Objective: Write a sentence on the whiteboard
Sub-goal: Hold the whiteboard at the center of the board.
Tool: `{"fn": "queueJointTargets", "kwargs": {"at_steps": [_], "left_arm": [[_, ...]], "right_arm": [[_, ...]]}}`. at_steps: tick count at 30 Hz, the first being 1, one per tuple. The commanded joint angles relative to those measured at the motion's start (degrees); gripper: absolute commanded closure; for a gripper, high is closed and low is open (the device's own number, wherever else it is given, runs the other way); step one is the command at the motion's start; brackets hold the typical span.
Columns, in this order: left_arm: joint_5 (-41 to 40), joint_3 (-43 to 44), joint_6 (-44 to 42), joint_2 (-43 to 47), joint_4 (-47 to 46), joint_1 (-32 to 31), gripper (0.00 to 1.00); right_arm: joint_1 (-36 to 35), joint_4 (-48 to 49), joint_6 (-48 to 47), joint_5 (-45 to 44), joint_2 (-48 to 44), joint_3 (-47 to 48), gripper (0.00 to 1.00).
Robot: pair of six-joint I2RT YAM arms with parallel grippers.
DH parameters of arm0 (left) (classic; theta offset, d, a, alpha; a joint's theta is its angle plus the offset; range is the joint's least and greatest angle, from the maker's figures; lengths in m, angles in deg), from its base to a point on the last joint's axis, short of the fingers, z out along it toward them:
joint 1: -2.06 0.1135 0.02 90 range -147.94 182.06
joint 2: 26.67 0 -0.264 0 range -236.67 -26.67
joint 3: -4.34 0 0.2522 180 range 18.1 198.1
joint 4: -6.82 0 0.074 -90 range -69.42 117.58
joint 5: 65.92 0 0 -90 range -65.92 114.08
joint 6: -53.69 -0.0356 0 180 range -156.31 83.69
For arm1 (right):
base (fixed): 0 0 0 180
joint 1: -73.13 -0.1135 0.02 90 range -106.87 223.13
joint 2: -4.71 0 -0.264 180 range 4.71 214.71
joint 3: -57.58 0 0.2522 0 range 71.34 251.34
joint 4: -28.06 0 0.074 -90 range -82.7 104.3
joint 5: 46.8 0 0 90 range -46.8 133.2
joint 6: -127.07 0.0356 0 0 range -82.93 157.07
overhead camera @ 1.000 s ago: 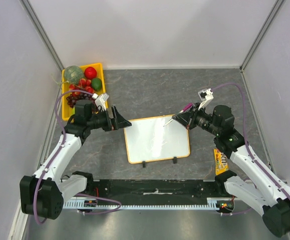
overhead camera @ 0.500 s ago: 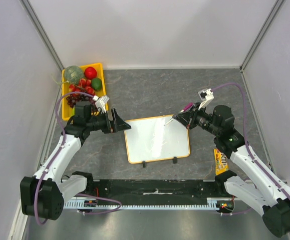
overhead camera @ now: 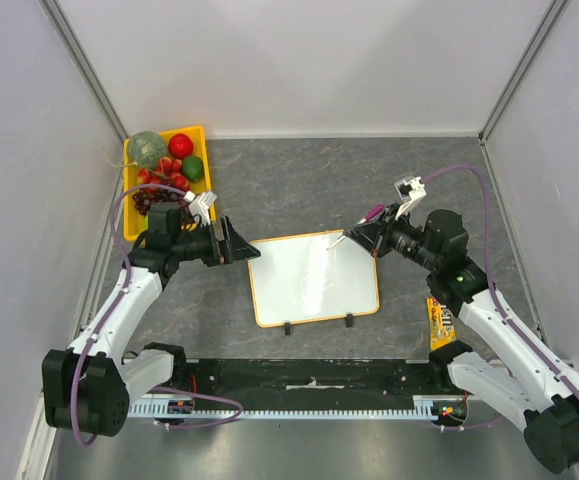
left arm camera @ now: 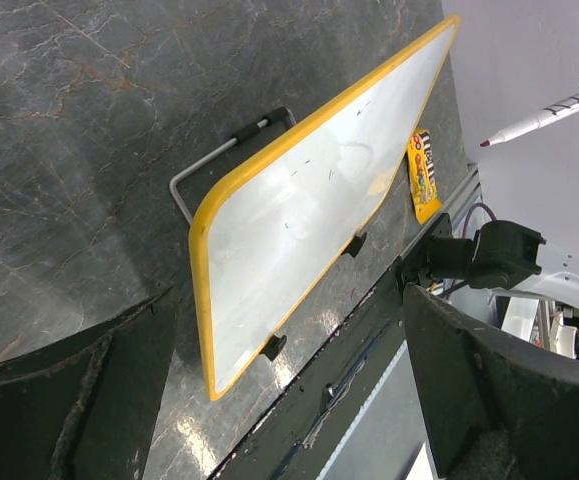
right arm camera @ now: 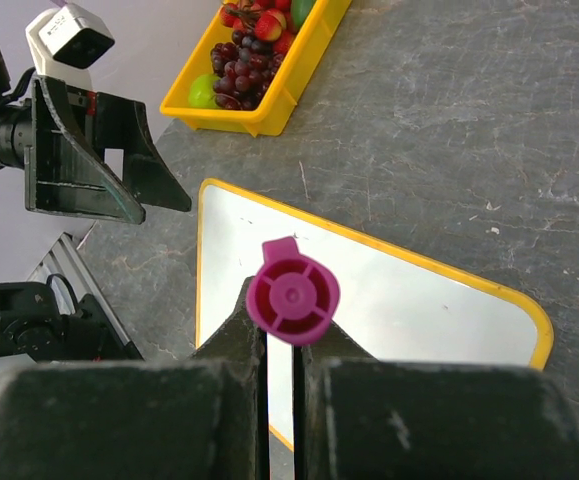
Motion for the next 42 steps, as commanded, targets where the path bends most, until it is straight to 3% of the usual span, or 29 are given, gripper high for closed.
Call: {"fn": "queueJointTargets", "kwargs": {"at_steps": [1, 6, 11, 26, 32, 37, 42], "left_arm": [[2.8, -0.2, -1.6, -0.7, -1.2, 0.8, 0.05], [2.8, -0.3, -1.5, -0.6, -1.3, 1.3, 0.05], [2.4, -0.7, -1.4, -0.6, -1.2, 1.9, 0.07], [7.3, -2.3, 1.5, -4.3, -5.1, 2.0, 0.11], [0.0, -0.8, 2.0, -3.6, -2.5, 2.0, 0.09], [-4.1, -7.4, 9.0, 1.2, -12.2, 2.0, 0.08], [-4.8, -23.0, 15.7, 4.4, -36.3, 1.9, 0.05]], "right_arm": [[0.0, 3.9, -0.8, 1.5, 1.1, -0.1, 1.0], [-0.2, 5.4, -0.9, 2.8, 1.3, -0.3, 1.0], [-0.5, 13.1, 0.8, 7.6, -0.1, -3.4, 1.0], [-4.9, 18.9, 3.1, 6.6, 3.5, -3.3, 1.0], [-7.9, 19.0, 3.3, 3.9, 4.7, -2.9, 1.0], [-8.2, 18.1, 3.6, 3.2, 4.2, -3.1, 1.0], [-8.1, 15.1, 1.7, 2.2, 3.3, -2.2, 1.0]]}}
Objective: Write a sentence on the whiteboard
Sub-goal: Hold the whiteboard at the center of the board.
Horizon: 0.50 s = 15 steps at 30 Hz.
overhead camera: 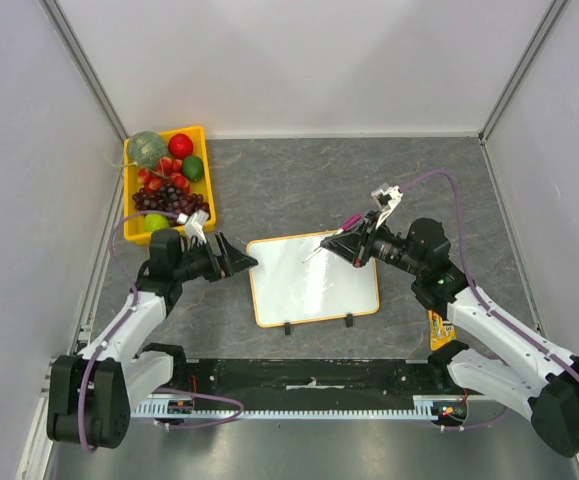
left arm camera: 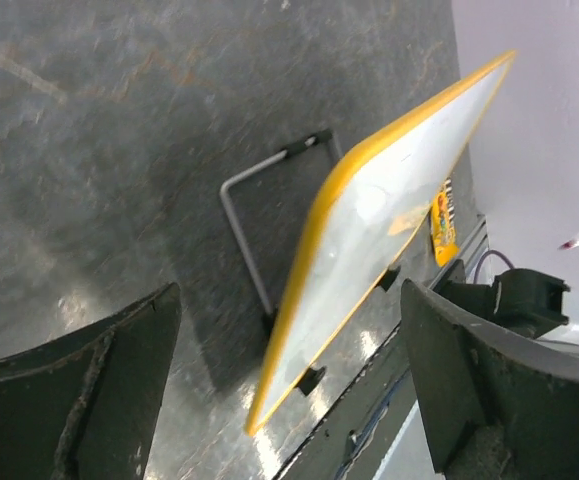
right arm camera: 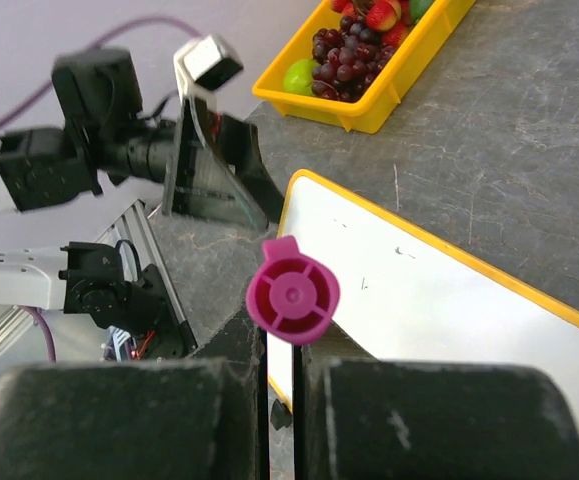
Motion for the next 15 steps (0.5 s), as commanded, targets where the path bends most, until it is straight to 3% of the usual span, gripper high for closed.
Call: {"fn": "queueJointTargets", "kwargs": {"at_steps": [1, 9, 15], "left_arm": [[-0.8, -12.6, 9.9, 1.7, -24.4, 0.2, 0.05], [4.3, -13.9, 12.9, -5.8, -34.1, 0.3, 0.07], [5.8, -13.7, 13.3, -6.0, -34.9, 0.3, 0.09]], "right_arm": [[-0.2, -1.1, -1.9, -1.6, -1.3, 2.4, 1.0], [-0.1, -3.2, -2.6, -2.4, -2.1, 3.0, 1.0], [-0.2, -4.1, -2.6, -3.0, -3.1, 3.0, 1.0]]}}
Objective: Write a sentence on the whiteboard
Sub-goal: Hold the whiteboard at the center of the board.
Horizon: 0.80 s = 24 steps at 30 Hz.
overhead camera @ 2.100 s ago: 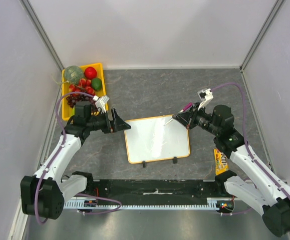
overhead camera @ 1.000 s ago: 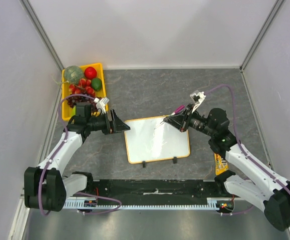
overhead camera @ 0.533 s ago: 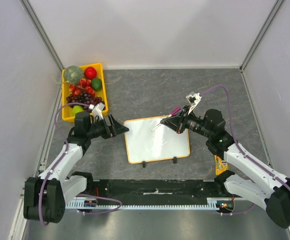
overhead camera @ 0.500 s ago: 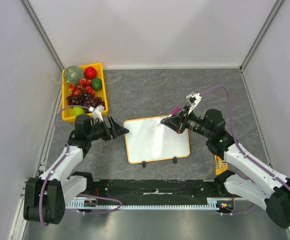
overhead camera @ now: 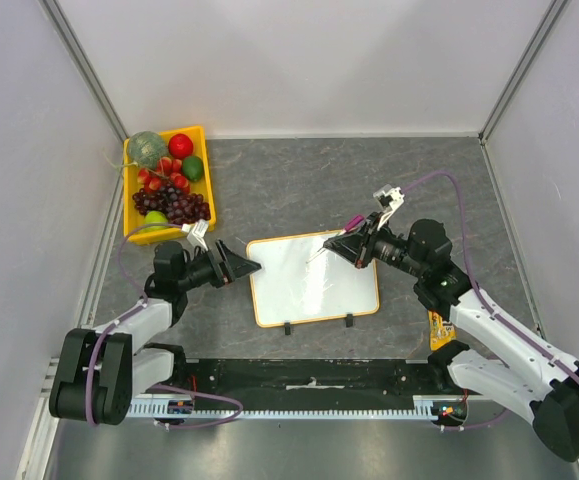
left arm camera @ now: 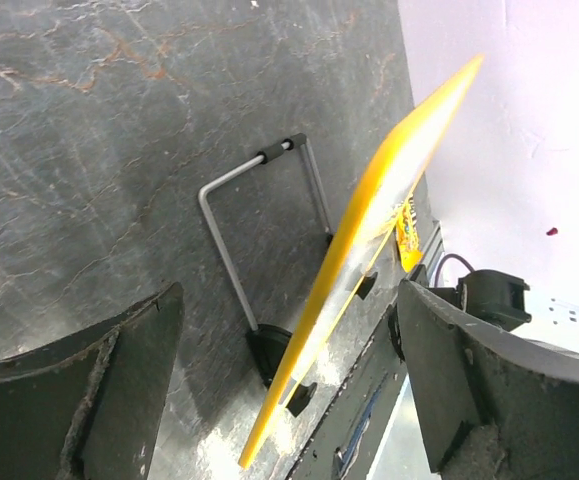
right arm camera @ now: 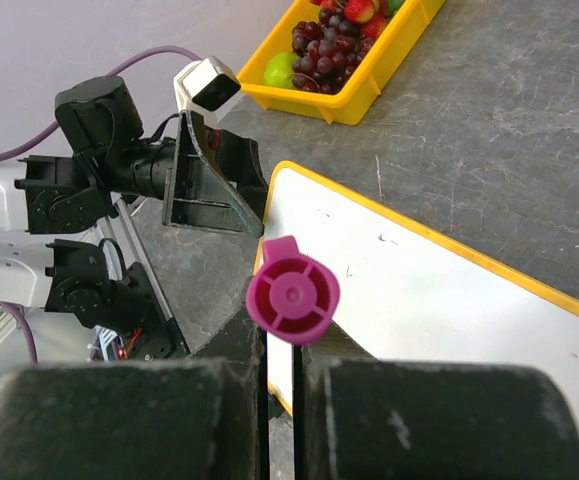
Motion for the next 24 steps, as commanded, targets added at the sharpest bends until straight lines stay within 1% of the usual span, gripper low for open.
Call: {"fn": "queueJointTargets", "kwargs": {"at_steps": [1, 5, 6, 8, 9, 12, 13, 15, 19, 24], "left_arm": [[2.8, 0.5, 2.5, 0.3, -5.6, 0.2, 0.09], [4.4, 1.7, 2.8, 0.6, -5.4, 0.2, 0.11], [4.9, 2.5, 2.7, 0.6, -4.0, 0.2, 0.12], [6.1, 5.5, 1.4, 1.7, 3.0, 0.2, 0.17], [5.2, 7.2, -0.1, 2.4, 7.6, 0.2, 0.17], [1.2, 15.3, -7.2, 4.2, 25.9, 0.1, 0.16], [0.6, 16.4, -7.1, 4.5, 26.8, 0.2, 0.15], [2.1, 17.6, -7.0, 4.7, 29.7, 0.1, 0.15], [1.9, 21.3, -10.5, 2.8, 36.2, 0.2, 0.15], [2.2, 23.7, -11.8, -0.2, 37.9, 0.2, 0.16]], "right_arm": [[-0.1, -0.1, -1.1, -1.1, -1.5, 2.7, 1.0], [-0.2, 0.0, -1.2, -0.9, -1.2, 3.1, 1.0], [-0.2, -0.1, -1.2, -0.7, -0.9, 3.3, 1.0], [-0.2, -0.5, -1.3, -0.6, -0.9, 3.8, 1.0], [-0.2, -0.7, -1.4, -0.6, -0.9, 3.9, 1.0], [-0.2, -1.2, -1.8, -0.9, -1.2, 4.0, 1.0], [-0.2, -1.3, -1.8, -0.9, -1.1, 4.0, 1.0], [-0.2, -1.5, -2.0, -0.9, -1.2, 4.2, 1.0], [-0.2, -2.0, -2.4, -1.1, -1.4, 4.3, 1.0], [-0.2, -1.4, -2.5, -1.3, -1.1, 3.9, 1.0]]}}
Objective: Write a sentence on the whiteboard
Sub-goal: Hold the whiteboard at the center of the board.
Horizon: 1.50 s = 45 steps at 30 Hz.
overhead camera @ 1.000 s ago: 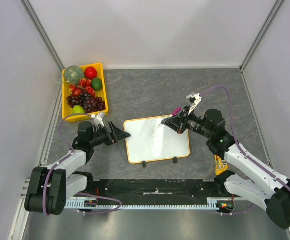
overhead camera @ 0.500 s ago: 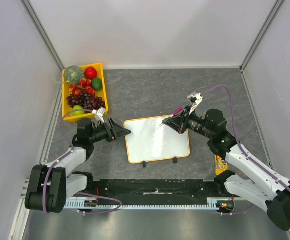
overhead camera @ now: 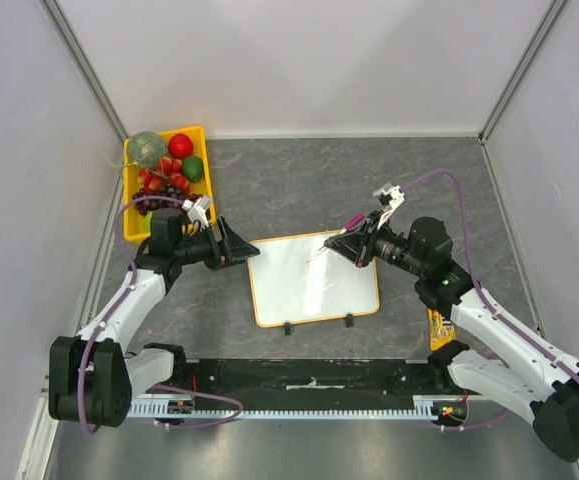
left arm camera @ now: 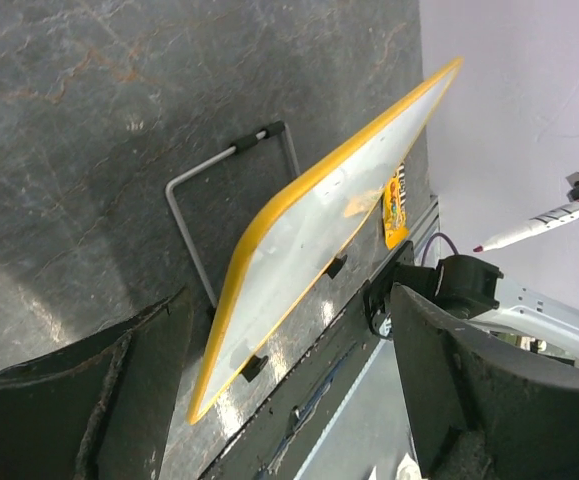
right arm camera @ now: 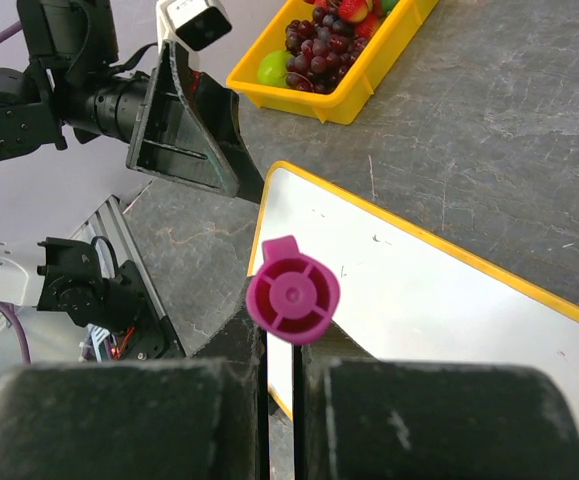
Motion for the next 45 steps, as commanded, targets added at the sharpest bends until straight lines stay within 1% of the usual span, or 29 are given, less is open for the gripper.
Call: {"fn": "queueJointTargets", "kwargs": {"at_steps": [1, 5, 6, 8, 12, 17, 23, 26, 29, 32, 40, 45], "left_arm": [[0.5, 2.8, -3.8, -1.8, 4.3, 0.2, 0.17], [0.2, 0.5, -1.7, -0.9, 0.9, 0.1, 0.19], [0.0, -0.5, -1.1, -0.4, -0.7, 0.2, 0.21], [-0.6, -4.0, 1.3, 1.6, -5.6, 0.2, 0.22], [-2.7, -9.6, 2.0, 3.8, -11.6, 0.1, 0.23], [-0.4, -15.2, 5.8, 4.0, -22.2, 0.0, 0.25], [1.9, -16.8, 7.9, 2.3, -31.3, 0.1, 0.27], [2.0, -16.8, 8.5, 0.9, -33.7, 0.1, 0.3], [2.9, -17.4, 9.9, -1.2, -38.2, 0.0, 0.33], [3.6, -17.2, 10.0, -3.4, -39.9, 0.0, 0.35], [3.8, -17.9, 10.2, -5.4, -44.0, -0.5, 0.39], [4.1, -18.2, 10.1, -6.4, -46.3, -0.7, 0.48]], "right_arm": [[-0.2, 1.3, -1.0, -0.9, -0.6, 2.4, 1.0], [-0.9, 2.1, -1.0, -2.0, -0.3, 2.0, 1.0], [-0.9, 2.4, -0.9, -2.3, 0.1, 2.0, 1.0], [-1.4, 2.7, -0.7, -2.5, 0.8, 2.0, 1.0], [-2.0, 4.2, 0.1, -2.7, 3.0, 2.1, 1.0], [-3.0, 5.7, 0.9, -4.8, 4.9, 2.4, 1.0], [-5.1, 7.1, 1.2, -8.2, 7.3, 3.1, 1.0], [-6.1, 7.5, 1.3, -9.9, 8.6, 3.6, 1.0], [-7.4, 7.6, 1.3, -12.1, 9.1, 3.9, 1.0], [-8.5, 7.1, 0.9, -15.2, 9.3, 4.5, 1.0], [-12.1, 7.1, -0.8, -21.8, 10.0, 5.3, 1.0], [-14.1, 8.1, -1.4, -24.3, 11.3, 5.4, 1.0]]}}
